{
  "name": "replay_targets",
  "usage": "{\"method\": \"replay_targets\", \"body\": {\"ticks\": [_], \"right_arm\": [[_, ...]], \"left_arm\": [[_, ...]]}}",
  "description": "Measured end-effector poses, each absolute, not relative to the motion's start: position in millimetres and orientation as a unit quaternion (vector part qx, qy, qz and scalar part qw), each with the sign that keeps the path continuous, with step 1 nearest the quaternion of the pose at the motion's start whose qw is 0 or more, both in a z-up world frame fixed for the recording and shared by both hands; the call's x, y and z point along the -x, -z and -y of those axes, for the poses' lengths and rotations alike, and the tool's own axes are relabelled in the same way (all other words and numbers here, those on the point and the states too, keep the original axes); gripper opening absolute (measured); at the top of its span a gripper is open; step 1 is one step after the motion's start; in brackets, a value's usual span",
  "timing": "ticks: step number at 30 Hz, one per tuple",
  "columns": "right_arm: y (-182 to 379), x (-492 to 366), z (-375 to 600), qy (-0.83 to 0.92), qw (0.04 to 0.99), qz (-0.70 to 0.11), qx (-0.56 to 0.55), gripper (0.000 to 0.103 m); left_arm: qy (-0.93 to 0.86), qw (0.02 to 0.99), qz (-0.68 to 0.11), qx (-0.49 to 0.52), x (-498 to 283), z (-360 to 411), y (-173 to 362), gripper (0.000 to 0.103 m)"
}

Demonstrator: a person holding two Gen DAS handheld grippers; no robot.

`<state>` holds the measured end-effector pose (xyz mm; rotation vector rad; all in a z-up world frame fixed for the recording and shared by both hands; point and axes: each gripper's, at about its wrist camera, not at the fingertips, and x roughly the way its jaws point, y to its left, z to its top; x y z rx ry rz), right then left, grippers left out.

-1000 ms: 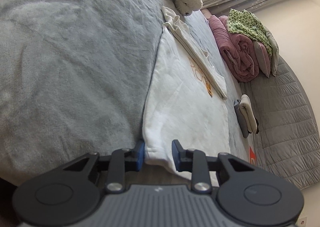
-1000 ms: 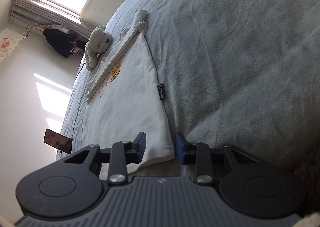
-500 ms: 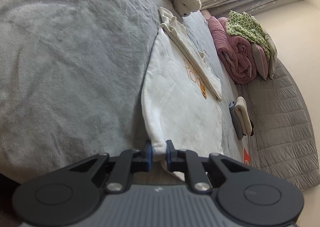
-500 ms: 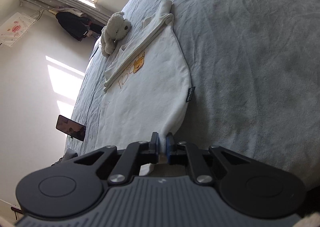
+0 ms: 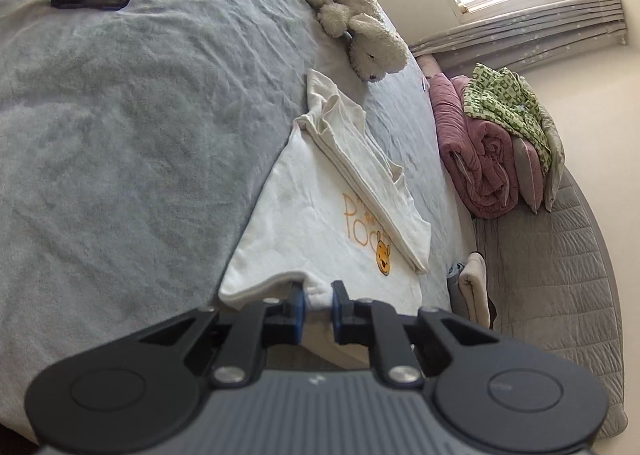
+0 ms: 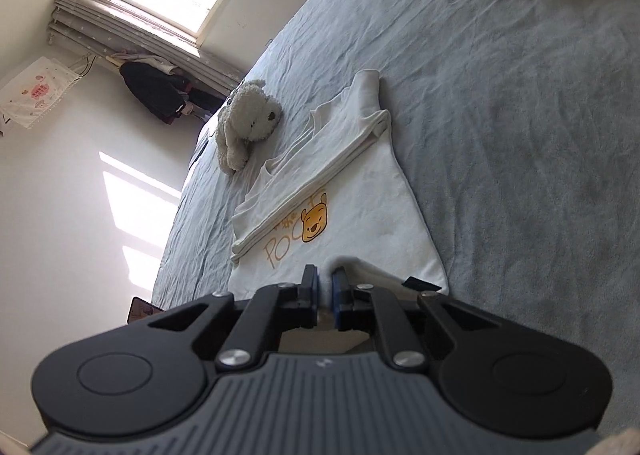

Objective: Fold clothes

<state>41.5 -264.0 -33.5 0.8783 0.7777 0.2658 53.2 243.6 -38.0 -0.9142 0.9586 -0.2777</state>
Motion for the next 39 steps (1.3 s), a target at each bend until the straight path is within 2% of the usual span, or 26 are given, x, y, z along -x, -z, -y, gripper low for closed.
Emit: {"method": "replay_targets", "body": {"ticks": [11, 15, 20, 22, 27, 32, 36, 39], "right_arm": [[65, -101, 275, -0.102, 0.833, -0.361, -0.407, 0.01], [87, -109, 280, -0.087, 0.817, -0.369, -0.434, 0.016], [91, -113, 282, -0.088, 0.813, -0.375, -0.436, 0.021], [85, -111, 281, -0.093, 0.822, -0.371, -0.421, 0.033], [64, -107, 270, -0.075, 0.876, -0.351, -0.323, 0.044], [62, -107, 252, -0.06, 0.911, -0.344, -0.22, 0.045], [58, -105, 247, -0.064, 0.925, -0.325, -0.185, 0.045], [56, -107, 251, -0.057, 0.927, -0.32, -0.185, 0.046]], "left_arm": [[0.111, 0.782, -0.425, 0.443, -127, -235, 66, 0.014], [0.087, 0.794, -0.417, 0.434, -136, -235, 75, 0.016], [0.074, 0.838, -0.374, 0.39, -136, -240, 59, 0.038], [0.067, 0.856, -0.371, 0.355, -137, -236, 55, 0.041], [0.062, 0.881, -0.386, 0.268, -145, -215, 56, 0.041], [0.063, 0.901, -0.388, 0.182, -147, -194, 58, 0.041], [0.059, 0.908, -0.382, 0.164, -144, -191, 57, 0.039], [0.054, 0.911, -0.381, 0.149, -143, -189, 57, 0.032]]}}
